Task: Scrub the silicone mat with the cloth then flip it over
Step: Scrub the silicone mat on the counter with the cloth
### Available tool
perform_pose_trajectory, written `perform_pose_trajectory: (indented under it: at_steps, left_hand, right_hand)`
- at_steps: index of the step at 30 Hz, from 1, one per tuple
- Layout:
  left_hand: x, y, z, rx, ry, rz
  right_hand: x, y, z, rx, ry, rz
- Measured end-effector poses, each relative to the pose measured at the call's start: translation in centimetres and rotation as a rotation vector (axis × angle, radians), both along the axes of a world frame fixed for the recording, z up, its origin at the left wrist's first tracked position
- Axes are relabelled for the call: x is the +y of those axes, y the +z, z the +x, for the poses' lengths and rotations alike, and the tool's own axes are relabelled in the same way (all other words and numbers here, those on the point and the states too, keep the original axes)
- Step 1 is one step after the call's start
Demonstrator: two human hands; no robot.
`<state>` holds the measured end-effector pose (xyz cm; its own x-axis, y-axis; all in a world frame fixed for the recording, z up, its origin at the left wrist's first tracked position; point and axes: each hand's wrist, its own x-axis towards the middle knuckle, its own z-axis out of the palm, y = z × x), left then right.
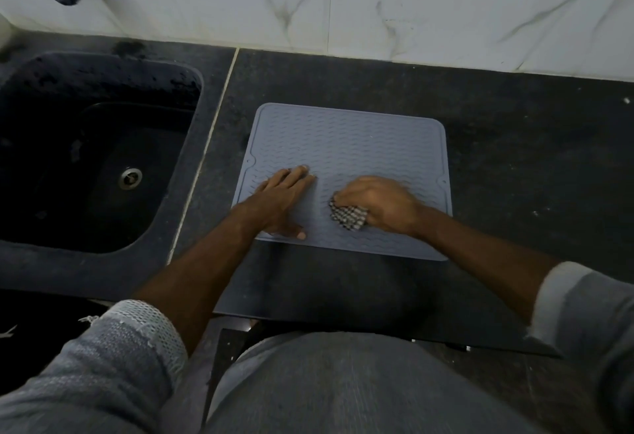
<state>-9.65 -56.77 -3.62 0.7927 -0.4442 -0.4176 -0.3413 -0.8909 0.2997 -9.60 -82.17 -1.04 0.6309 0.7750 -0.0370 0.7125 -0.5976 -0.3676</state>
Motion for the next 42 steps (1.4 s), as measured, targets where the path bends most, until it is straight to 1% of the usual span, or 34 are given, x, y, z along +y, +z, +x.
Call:
perform_pose_trajectory:
  at_steps: [2, 4, 10, 13, 17, 19, 21, 26, 28, 31, 34, 37, 39, 42]
  left_hand:
    - [-0.1, 0.0, 0.1, -0.005, 0.001, 0.017]
    - [-0.1, -0.1, 0.1, -0.005, 0.001, 0.029]
    - [0.0, 0.0, 0.1, 0.013, 0.014, 0.010]
    - [-0.2, 0.2, 0.2, 0.008, 0.012, 0.021]
    - [-0.5, 0.4, 0.2, 0.004, 0.021, 0.019]
    - [-0.7, 0.5, 0.2, 0.002, 0.023, 0.032]
    - [-0.7, 0.6, 0.1, -0.006, 0.017, 0.043]
    - [-0.5, 0.6, 0.2, 0.005, 0.017, 0.016]
    - [-0.6, 0.6, 0.2, 0.012, 0.018, 0.026]
    - [-0.7, 0.8, 0.3, 0.022, 0.017, 0.031]
    - [-0.8, 1.0, 0.3, 0.023, 0.016, 0.032]
    - [-0.9, 1.0, 0.3, 0.018, 0.022, 0.045]
    - [-0.8, 0.9, 0.3, 0.017, 0.018, 0.038]
    - [-0.6, 0.8, 0.3, 0.021, 0.017, 0.033]
  right_hand:
    - [2.4, -0.3, 0.2, 0.013, 0.046, -0.039]
    - [3.0, -0.5, 0.2, 0.013, 0.068, -0.095]
    - [-4.1, -0.2, -1.0, -0.030, 0.042, -0.080]
    - [-4.8, 0.3, -1.2, -0.018, 0.032, -0.063]
    - [-0.6, 0.5, -0.6, -0.106, 0.062, 0.043]
    - [2.4, 0.1, -0.3, -0.074, 0.090, 0.019]
    - [3.3, -0.5, -0.2, -0.056, 0.094, -0.035]
    - [-3.0, -0.4, -1.2, -0.061, 0.033, -0.047]
    - [-4.5, -0.1, -1.2, -0.030, 0.013, -0.067]
    - [-3.6, 0.6, -0.7, 0.034, -0.011, -0.039]
    - [-0.8, 0.5, -0.2, -0.019, -0.012, 0.011]
    - [2.0, -0.3, 0.2, -0.022, 0.025, -0.040]
    - [1.4, -0.6, 0.1, -0.032, 0.029, -0.065]
    - [-2.6, -0.5, -0.3, -0.023, 0.005, -0.033]
